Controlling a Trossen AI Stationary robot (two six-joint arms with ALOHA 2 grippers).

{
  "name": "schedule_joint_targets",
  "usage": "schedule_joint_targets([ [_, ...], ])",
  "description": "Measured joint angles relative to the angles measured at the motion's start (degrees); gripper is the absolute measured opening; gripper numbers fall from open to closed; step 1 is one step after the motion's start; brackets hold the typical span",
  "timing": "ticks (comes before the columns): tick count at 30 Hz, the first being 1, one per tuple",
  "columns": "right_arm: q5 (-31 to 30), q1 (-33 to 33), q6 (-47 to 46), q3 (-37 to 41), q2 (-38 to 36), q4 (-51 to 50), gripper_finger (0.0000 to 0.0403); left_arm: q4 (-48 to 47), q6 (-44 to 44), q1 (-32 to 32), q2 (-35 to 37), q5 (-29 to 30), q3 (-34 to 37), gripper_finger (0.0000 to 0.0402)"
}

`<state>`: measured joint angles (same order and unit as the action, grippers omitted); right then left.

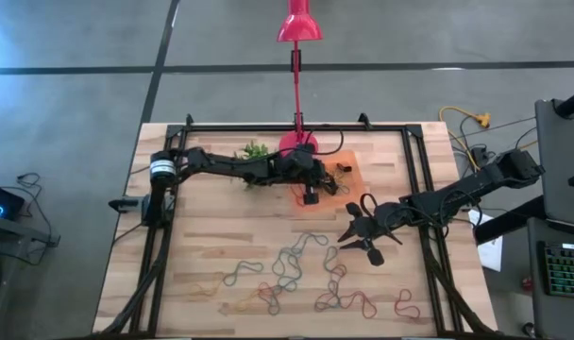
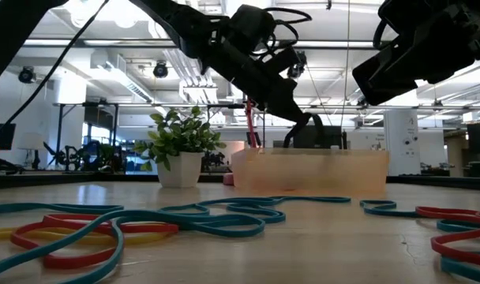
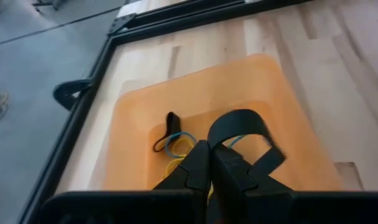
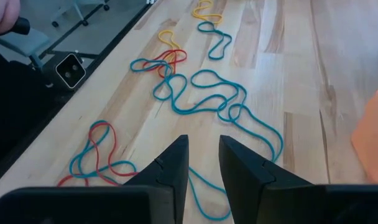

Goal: Pick and place rubber bands into bin
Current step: Put the big black rubberband into the orange container, then put the red rubber band into the orange bin

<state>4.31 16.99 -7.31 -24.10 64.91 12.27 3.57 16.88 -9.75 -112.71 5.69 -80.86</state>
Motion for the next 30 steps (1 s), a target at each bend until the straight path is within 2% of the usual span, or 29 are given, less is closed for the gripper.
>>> schedule_joint_targets([
  [6, 0.01, 0.0, 0.02, 0.0, -0.01, 0.0, 0.0085, -0.13, 0.0, 0.0, 0.02, -1.3, 0.04, 0.0006],
  [14, 0.03, 0.0, 0.02, 0.0, 0.01, 0.0, 0.0081, -0.17, -1.53, -0.01, 0.06, 0.82, 0.13, 0.0095],
  [18, 0.03, 0.0, 0.0, 0.0, -0.01, 0.02, 0.0077, -1.35, -2.96, 0.5, 1.2, 1.0, 0.24, 0.0121],
  [26, 0.08, 0.0, 0.83, 0.02, 0.01, 0.04, 0.0084, -11.67, -4.21, 2.18, 5.89, 0.91, 0.31, 0.0125],
  [28, 0.08, 0.0, 0.68, 0.01, 0.0, 0.03, 0.0084, -18.4, -6.92, 2.95, 7.54, -0.1, 0.11, 0.0125],
  [30, 0.08, -0.01, 0.38, 0.02, -0.01, -0.02, 0.0082, -26.01, -10.32, 3.95, 9.1, -3.48, 0.23, 0.0125],
])
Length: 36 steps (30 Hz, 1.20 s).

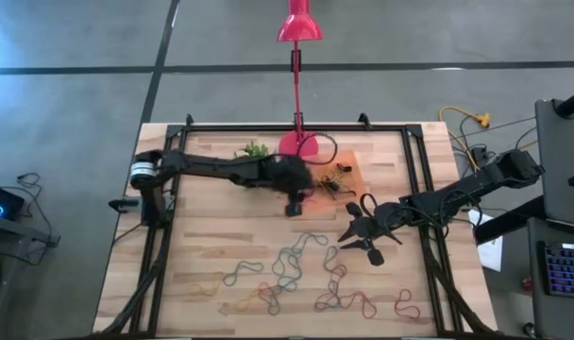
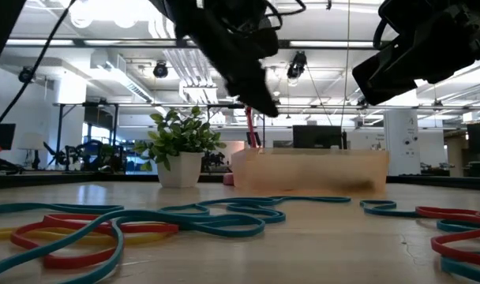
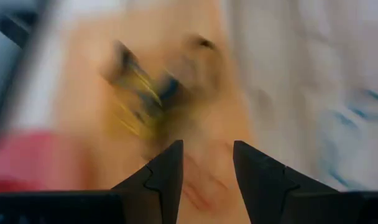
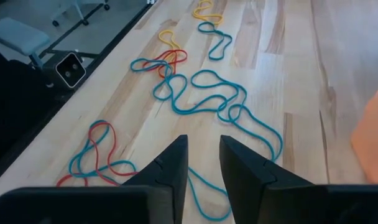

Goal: Pick and place rubber bands into bin
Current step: Put the red rubber band into the orange bin

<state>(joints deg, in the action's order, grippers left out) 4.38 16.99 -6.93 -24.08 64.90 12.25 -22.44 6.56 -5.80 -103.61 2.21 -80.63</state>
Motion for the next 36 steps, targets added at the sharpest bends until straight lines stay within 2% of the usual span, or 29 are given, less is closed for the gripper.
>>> schedule_joint_targets([
  [5, 0.02, 0.01, 0.51, 0.08, 0.02, 0.03, 0.0074, -18.17, -9.17, 3.97, 3.36, -8.82, 1.34, 0.0125],
  [8, 0.0, -0.01, 1.02, 0.11, 0.02, 0.05, 0.0072, -24.66, -14.12, 7.84, 4.43, -10.97, 3.02, 0.0125],
  [16, -0.04, -0.01, 0.95, 0.11, 0.02, 0.33, 0.0077, -25.55, -24.44, 17.99, 5.31, -12.19, 8.46, 0.0125],
  [23, -0.04, -0.01, 0.81, 0.11, 0.02, 0.37, 0.0069, -25.47, -34.53, 24.09, 5.28, -12.21, 12.16, 0.0125],
  [30, 1.47, 1.57, -4.9, 0.24, 1.15, 0.06, 0.0075, -21.43, -37.74, 25.81, 5.26, -12.15, 13.94, 0.0125],
  [36, 3.43, 6.1, -6.16, -1.76, 4.98, 0.26, 0.0088, -20.89, -37.74, 25.86, 5.22, -12.02, 13.94, 0.0125],
])
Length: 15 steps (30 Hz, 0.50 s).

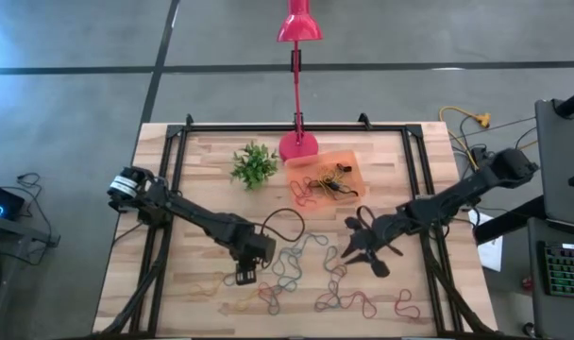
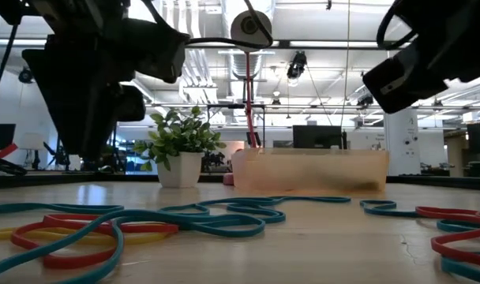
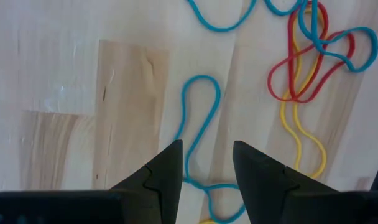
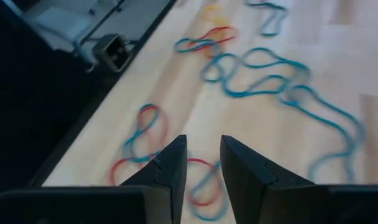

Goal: Pick and place rubber bands into bin
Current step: Put the red rubber band into the orange bin

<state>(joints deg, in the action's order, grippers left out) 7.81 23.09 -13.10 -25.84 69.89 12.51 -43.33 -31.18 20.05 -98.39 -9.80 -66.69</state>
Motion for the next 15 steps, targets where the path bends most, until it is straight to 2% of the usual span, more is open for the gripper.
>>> schedule_joint_targets([
  [6, -0.95, 5.59, 0.93, -5.85, 7.75, -5.38, 0.0085, -0.03, 0.02, 0.32, -0.04, 0.05, 0.62, 0.0125],
  [12, -10.57, 10.69, 0.29, -14.38, 17.28, -19.81, 0.0089, 0.41, 0.33, 1.19, -0.04, 0.54, 0.76, 0.0125],
  [15, -14.46, 11.21, 1.91, -18.3, 21.36, -20.97, 0.0094, 0.57, 0.52, 1.38, -0.04, 1.93, 0.78, 0.0125],
])
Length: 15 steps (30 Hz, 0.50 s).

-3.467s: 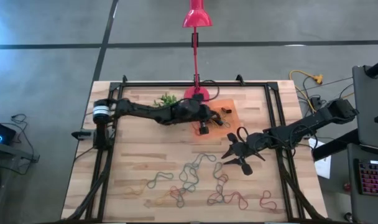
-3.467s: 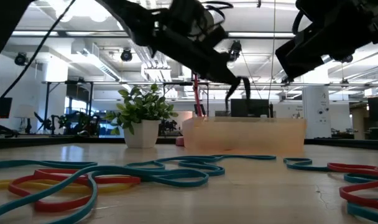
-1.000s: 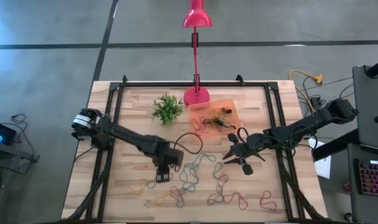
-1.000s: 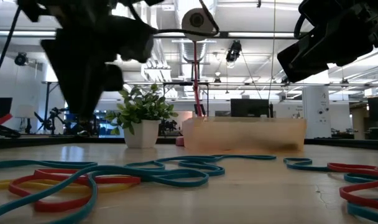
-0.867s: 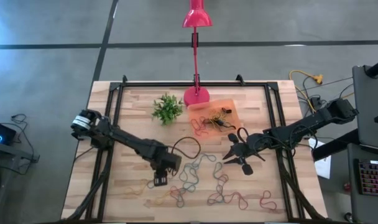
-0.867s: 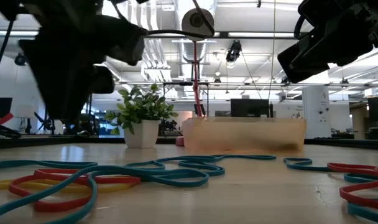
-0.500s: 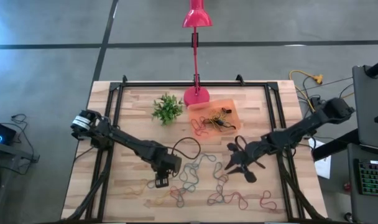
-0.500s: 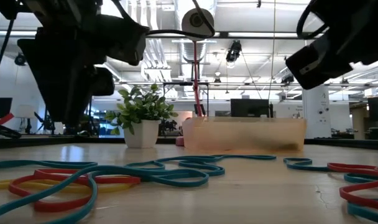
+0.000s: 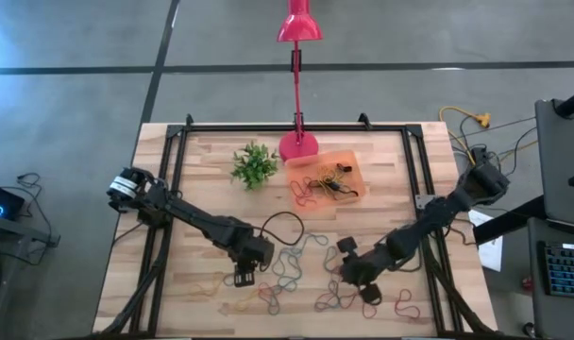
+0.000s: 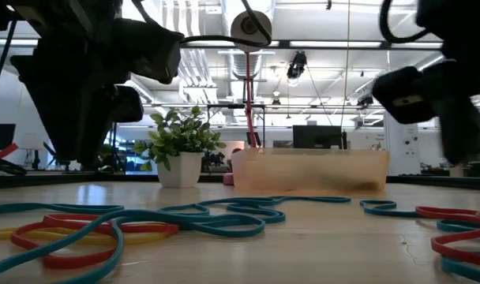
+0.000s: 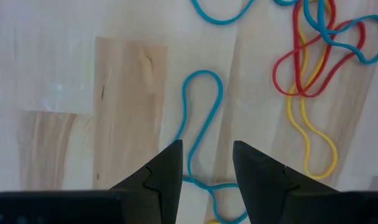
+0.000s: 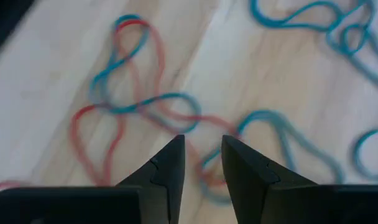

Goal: Pick and place rubber bands into bin
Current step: Put the red rubber band into the orange bin

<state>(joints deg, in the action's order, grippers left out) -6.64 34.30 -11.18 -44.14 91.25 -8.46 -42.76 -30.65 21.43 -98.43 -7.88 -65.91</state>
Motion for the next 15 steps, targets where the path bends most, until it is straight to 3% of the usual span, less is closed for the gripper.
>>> schedule_joint_targets([
  [15, -1.07, -3.82, -1.53, -3.53, 7.02, -2.02, 0.0092, 0.35, 0.0, 0.11, 0.0, 1.22, 1.0, 0.0125],
])
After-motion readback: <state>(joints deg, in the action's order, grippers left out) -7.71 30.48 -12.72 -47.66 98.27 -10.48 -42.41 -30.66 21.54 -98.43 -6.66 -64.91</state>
